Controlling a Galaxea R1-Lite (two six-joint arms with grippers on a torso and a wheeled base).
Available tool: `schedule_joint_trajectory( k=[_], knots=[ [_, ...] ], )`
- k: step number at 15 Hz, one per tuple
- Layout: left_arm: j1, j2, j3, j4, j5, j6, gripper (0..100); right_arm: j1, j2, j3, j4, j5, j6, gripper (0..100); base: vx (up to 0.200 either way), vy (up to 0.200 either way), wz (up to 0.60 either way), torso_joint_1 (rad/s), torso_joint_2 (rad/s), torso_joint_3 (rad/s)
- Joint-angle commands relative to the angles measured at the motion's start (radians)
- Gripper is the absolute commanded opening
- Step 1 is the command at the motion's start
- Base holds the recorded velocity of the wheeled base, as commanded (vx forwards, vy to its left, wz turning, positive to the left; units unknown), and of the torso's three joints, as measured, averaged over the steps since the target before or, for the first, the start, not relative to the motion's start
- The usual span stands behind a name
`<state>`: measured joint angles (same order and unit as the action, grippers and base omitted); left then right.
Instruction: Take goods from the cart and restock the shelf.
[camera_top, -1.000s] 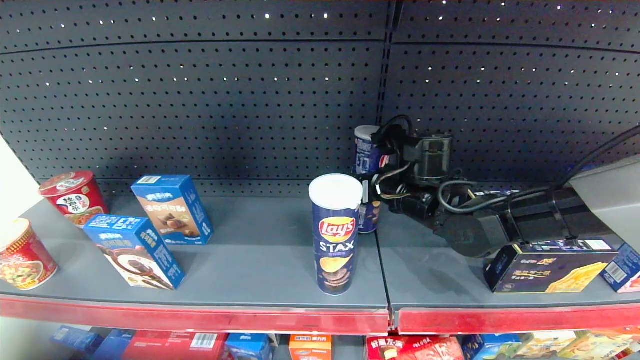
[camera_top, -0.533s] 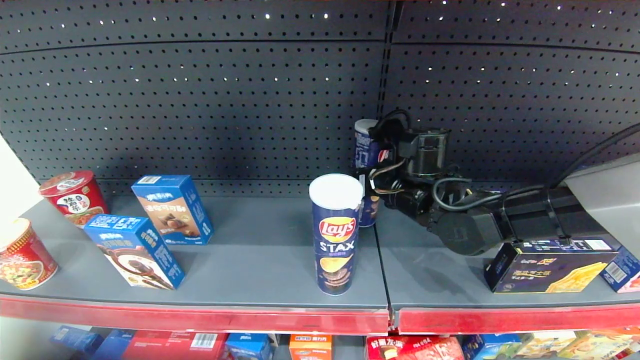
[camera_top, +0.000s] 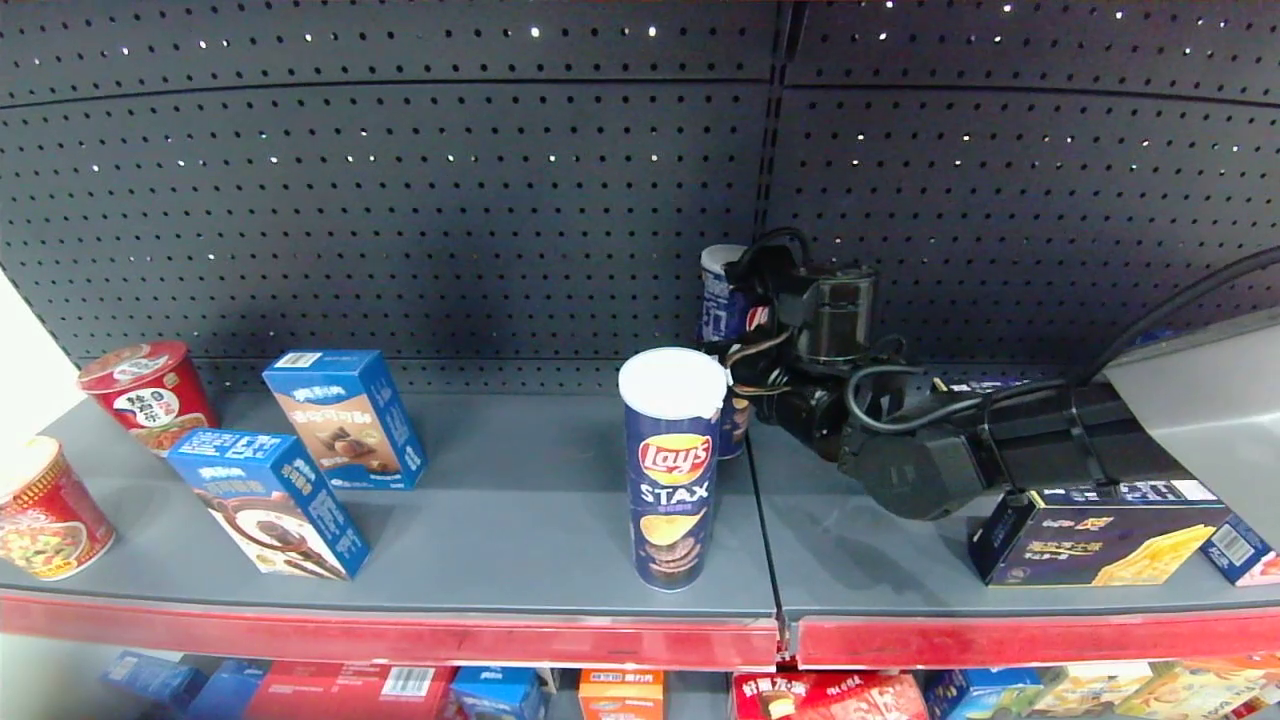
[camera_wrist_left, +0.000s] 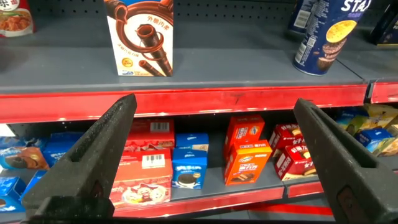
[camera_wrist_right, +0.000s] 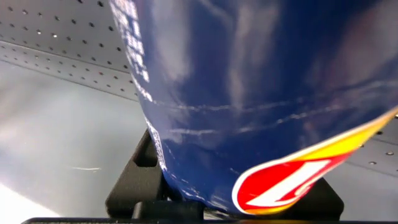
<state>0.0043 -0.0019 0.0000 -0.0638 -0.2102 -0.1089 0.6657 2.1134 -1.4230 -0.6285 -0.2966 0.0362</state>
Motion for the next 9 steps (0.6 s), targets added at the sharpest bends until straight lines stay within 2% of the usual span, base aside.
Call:
schedule_joint_trajectory(
  k=[1, 9],
  knots=[
    [0.000, 0.002, 0.000, -0.001, 0.000, 0.000, 100, 0.003, 0.010, 0.001, -0.002, -0.009, 0.002, 0, 0.000, 0.000, 0.00, 0.000, 0.00, 0.000],
    [0.000, 0.002, 0.000, -0.001, -0.003, -0.002, 100, 0.006, 0.016, -0.014, -0.016, -0.113, 0.005, 0, 0.000, 0.000, 0.00, 0.000, 0.00, 0.000]
  ],
)
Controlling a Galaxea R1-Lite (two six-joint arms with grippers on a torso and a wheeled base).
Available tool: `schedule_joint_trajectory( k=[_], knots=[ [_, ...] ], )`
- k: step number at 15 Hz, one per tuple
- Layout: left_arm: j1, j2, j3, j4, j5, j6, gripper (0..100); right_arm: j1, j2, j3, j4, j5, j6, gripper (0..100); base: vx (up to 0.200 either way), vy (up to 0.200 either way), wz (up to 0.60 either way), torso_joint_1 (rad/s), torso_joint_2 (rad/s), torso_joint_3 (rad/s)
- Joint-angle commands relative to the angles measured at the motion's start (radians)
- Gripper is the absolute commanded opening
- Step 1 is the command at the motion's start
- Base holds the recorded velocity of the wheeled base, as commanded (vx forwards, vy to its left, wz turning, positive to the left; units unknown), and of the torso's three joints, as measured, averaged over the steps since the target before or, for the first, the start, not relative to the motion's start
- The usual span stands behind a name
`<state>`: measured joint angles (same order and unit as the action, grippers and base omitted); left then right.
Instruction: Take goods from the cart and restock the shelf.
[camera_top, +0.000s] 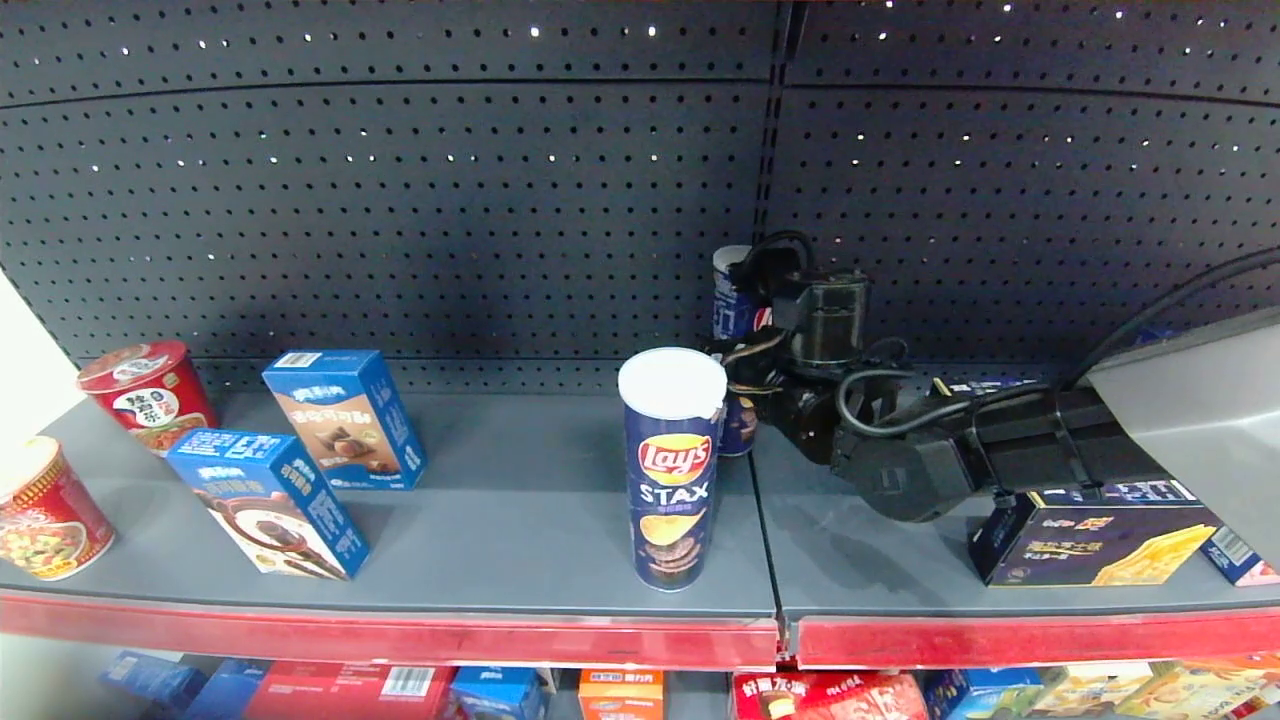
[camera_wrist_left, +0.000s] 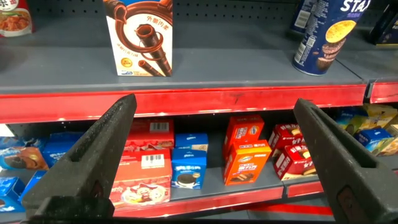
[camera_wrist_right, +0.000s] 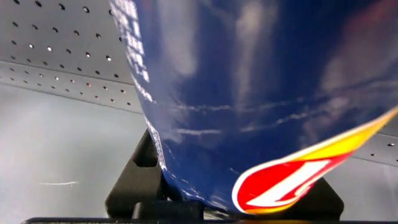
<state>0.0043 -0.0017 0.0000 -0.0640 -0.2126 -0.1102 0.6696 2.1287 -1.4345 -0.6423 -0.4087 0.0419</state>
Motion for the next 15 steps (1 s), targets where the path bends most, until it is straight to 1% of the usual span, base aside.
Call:
schedule_joint_trajectory(
  k=[1, 5, 6, 15],
  knots=[
    [0.000, 0.002, 0.000, 0.000, -0.001, 0.000, 100, 0.015, -0.001, 0.002, -0.007, -0.016, 0.001, 0, 0.000, 0.000, 0.00, 0.000, 0.00, 0.000],
    [0.000, 0.002, 0.000, 0.000, 0.001, -0.002, 100, 0.027, 0.007, 0.003, -0.019, -0.045, 0.001, 0, 0.000, 0.000, 0.00, 0.000, 0.00, 0.000],
    [0.000, 0.002, 0.000, 0.000, 0.001, -0.002, 100, 0.030, 0.007, 0.005, -0.019, -0.068, 0.001, 0, 0.000, 0.000, 0.00, 0.000, 0.00, 0.000],
    [0.000, 0.002, 0.000, 0.000, 0.002, -0.005, 100, 0.022, 0.022, 0.009, -0.020, -0.071, 0.001, 0, 0.000, 0.000, 0.00, 0.000, 0.00, 0.000]
  ],
)
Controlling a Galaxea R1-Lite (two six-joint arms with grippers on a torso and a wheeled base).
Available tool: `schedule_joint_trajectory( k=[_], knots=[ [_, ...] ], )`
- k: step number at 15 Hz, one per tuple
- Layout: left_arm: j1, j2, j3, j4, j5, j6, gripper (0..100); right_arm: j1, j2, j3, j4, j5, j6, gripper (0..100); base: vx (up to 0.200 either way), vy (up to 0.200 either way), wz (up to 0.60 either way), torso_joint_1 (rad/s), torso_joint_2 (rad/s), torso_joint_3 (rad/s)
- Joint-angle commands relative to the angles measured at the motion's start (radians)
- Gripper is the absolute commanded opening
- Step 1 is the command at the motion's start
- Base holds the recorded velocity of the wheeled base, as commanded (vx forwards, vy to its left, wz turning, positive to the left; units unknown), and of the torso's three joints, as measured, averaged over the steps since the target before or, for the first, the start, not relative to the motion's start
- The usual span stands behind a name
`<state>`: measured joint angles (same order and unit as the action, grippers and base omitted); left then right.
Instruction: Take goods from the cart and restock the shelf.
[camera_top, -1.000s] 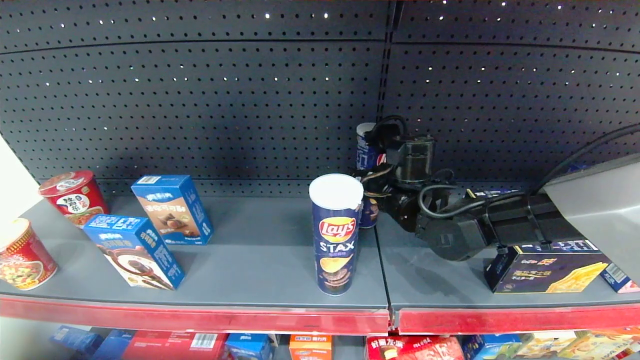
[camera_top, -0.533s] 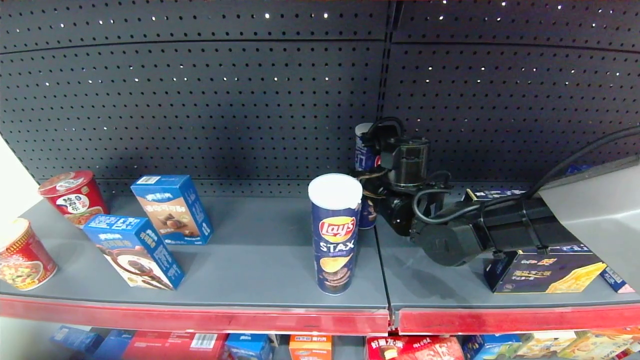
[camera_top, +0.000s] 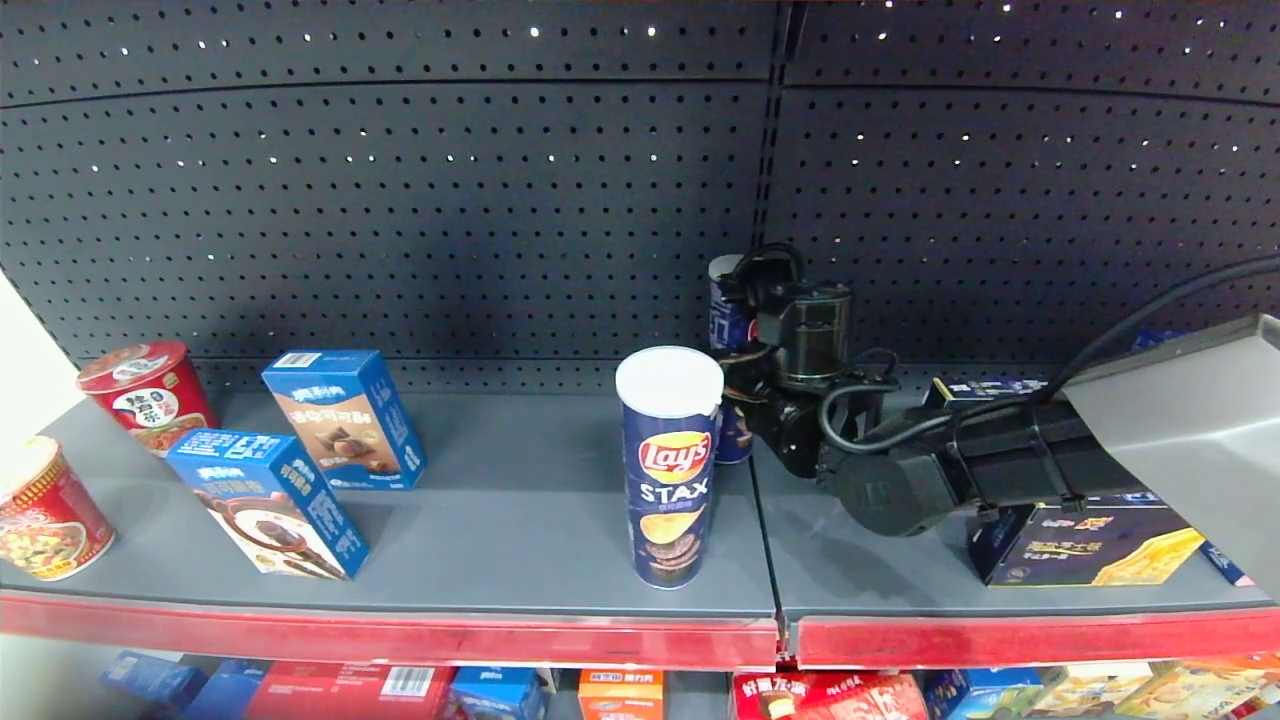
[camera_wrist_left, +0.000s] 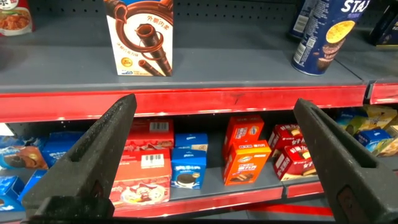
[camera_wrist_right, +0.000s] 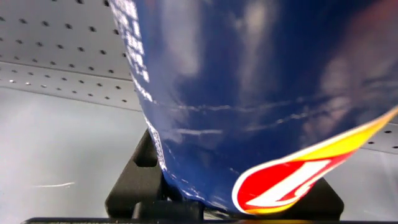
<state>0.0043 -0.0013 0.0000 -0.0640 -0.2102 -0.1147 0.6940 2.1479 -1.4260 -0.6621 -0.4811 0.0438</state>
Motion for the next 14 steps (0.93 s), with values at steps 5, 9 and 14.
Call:
schedule_joint_trajectory(
  k=[5, 9, 14],
  knots=[
    [0.000, 0.001, 0.000, 0.000, -0.001, 0.000, 100, -0.011, 0.004, 0.005, -0.002, 0.012, -0.001, 0, 0.000, 0.000, 0.00, 0.000, 0.00, 0.000],
    [0.000, 0.001, 0.000, 0.000, -0.001, 0.000, 100, -0.010, 0.012, 0.019, -0.016, 0.012, -0.002, 100, 0.000, 0.000, 0.00, 0.000, 0.00, 0.000],
    [0.000, 0.001, 0.000, 0.000, -0.001, -0.002, 100, -0.019, -0.089, 0.176, -0.030, 0.009, -0.007, 100, 0.000, 0.000, 0.00, 0.000, 0.00, 0.000]
  ],
)
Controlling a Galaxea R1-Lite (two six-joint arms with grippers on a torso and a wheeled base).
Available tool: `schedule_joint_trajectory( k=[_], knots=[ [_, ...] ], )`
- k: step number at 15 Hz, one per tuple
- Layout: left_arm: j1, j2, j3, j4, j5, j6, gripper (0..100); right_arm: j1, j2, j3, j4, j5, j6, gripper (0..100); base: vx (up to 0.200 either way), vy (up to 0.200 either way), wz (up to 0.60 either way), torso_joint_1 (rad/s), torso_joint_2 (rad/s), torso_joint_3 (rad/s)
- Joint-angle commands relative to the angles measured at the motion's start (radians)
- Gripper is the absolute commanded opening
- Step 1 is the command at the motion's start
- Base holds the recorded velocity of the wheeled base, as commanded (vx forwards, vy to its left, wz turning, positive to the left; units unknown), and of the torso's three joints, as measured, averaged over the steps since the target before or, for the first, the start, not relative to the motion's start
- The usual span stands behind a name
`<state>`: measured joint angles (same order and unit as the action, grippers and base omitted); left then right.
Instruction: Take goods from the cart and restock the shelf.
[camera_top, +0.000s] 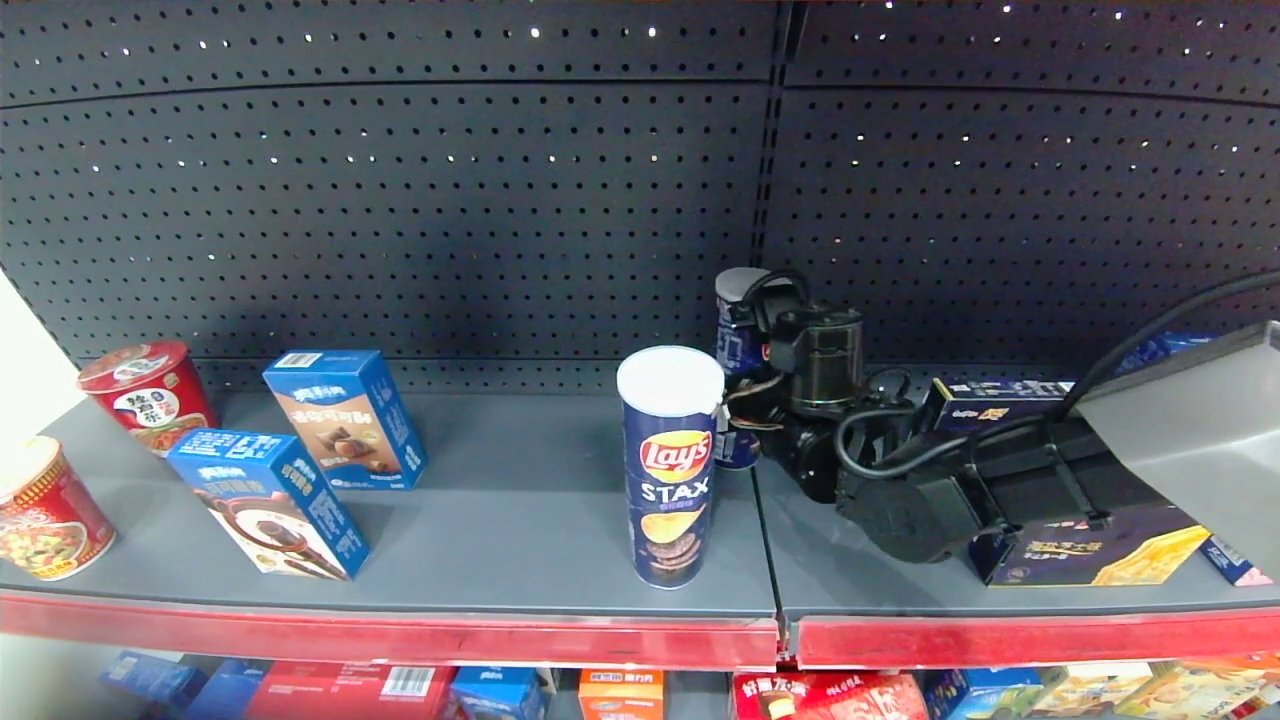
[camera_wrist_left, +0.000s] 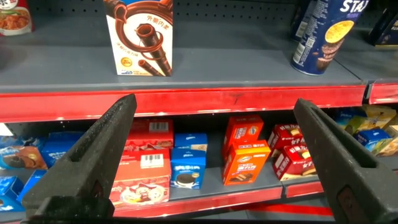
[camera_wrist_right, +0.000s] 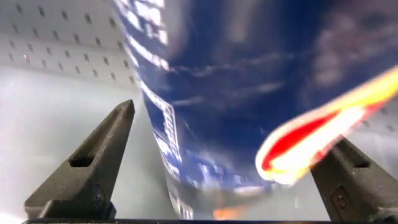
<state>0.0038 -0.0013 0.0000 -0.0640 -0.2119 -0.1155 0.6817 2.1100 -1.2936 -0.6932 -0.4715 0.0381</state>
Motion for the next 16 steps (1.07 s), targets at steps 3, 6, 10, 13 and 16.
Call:
schedule_joint_trajectory(
  k=[3, 6, 10, 13, 16],
  knots=[
    [0.001, 0.001, -0.002, 0.000, -0.004, -0.001, 100, -0.013, -0.122, 0.139, 0.000, -0.006, -0.001, 100, 0.000, 0.000, 0.00, 0.000, 0.00, 0.000],
    [0.001, 0.001, 0.000, 0.000, -0.003, 0.000, 100, -0.011, -0.200, 0.234, 0.001, -0.009, -0.001, 100, 0.000, 0.000, 0.00, 0.000, 0.00, 0.000],
    [0.001, 0.001, -0.002, 0.000, -0.006, 0.000, 100, 0.001, -0.318, 0.382, 0.001, 0.002, -0.003, 100, 0.000, 0.000, 0.00, 0.000, 0.00, 0.000],
    [0.001, 0.001, 0.000, 0.000, -0.006, 0.002, 100, 0.016, -0.338, 0.399, 0.000, 0.002, -0.001, 100, 0.000, 0.000, 0.00, 0.000, 0.00, 0.000],
    [0.001, 0.001, 0.000, 0.000, -0.004, 0.002, 100, 0.025, -0.384, 0.455, 0.001, -0.006, -0.003, 100, 0.000, 0.000, 0.00, 0.000, 0.00, 0.000]
  ],
)
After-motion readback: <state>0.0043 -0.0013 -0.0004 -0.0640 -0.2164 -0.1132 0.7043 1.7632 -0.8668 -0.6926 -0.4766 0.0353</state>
